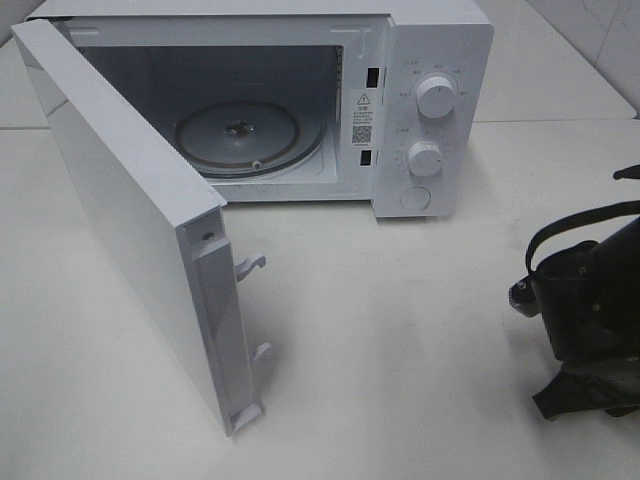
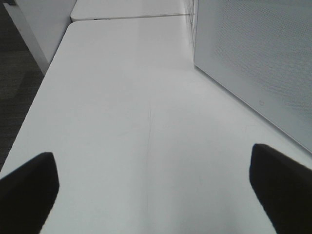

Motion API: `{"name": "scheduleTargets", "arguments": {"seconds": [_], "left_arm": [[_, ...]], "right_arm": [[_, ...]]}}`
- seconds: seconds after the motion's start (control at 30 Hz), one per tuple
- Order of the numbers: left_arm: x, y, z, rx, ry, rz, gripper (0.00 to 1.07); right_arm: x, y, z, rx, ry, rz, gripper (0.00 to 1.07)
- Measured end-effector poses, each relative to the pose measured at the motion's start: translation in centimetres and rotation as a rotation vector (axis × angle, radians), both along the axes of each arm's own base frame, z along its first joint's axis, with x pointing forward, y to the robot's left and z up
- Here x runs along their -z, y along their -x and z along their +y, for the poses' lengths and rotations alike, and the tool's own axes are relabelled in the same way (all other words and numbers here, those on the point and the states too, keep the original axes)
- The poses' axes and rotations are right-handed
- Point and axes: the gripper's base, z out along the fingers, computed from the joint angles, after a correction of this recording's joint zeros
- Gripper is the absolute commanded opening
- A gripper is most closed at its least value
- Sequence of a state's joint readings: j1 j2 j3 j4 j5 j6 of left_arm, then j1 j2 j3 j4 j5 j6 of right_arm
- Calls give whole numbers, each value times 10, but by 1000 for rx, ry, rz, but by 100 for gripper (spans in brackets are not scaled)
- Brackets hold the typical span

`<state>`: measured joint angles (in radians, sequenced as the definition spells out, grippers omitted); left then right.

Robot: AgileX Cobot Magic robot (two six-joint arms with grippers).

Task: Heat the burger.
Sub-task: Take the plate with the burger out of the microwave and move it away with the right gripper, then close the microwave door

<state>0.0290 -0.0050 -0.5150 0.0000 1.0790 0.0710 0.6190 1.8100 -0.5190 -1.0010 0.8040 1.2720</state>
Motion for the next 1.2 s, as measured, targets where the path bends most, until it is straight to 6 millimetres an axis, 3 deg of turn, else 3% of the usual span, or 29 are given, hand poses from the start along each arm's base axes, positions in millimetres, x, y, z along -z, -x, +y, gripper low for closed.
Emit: {"name": "scheduleTargets", "arguments": {"seconds": [0.23,0.4,0.5,0.6,0.67,0.77,0.9,1.2], "left_arm": [[0,0,0,0,0,0,100],[0,0,0,0,0,0,100],[0,0,0,0,0,0,100],[0,0,0,0,0,0,100],[0,0,0,0,0,0,100],[0,0,0,0,0,0,100],[0,0,0,0,0,0,100],[0,0,0,0,0,0,100]], "right_arm": [[-22,-4,8,-25,-67,24,51],[-58,-3,19,-71,-212,41,51],[-62,-2,20,-78,-230,44,52],[-75,0,23,-115,-289,52,55],[-92,3,27,-179,-356,65,66],[-95,4,28,-195,-370,67,69],[-113,13,25,-223,-419,59,79],[-144,40,13,-274,-484,67,76]]}}
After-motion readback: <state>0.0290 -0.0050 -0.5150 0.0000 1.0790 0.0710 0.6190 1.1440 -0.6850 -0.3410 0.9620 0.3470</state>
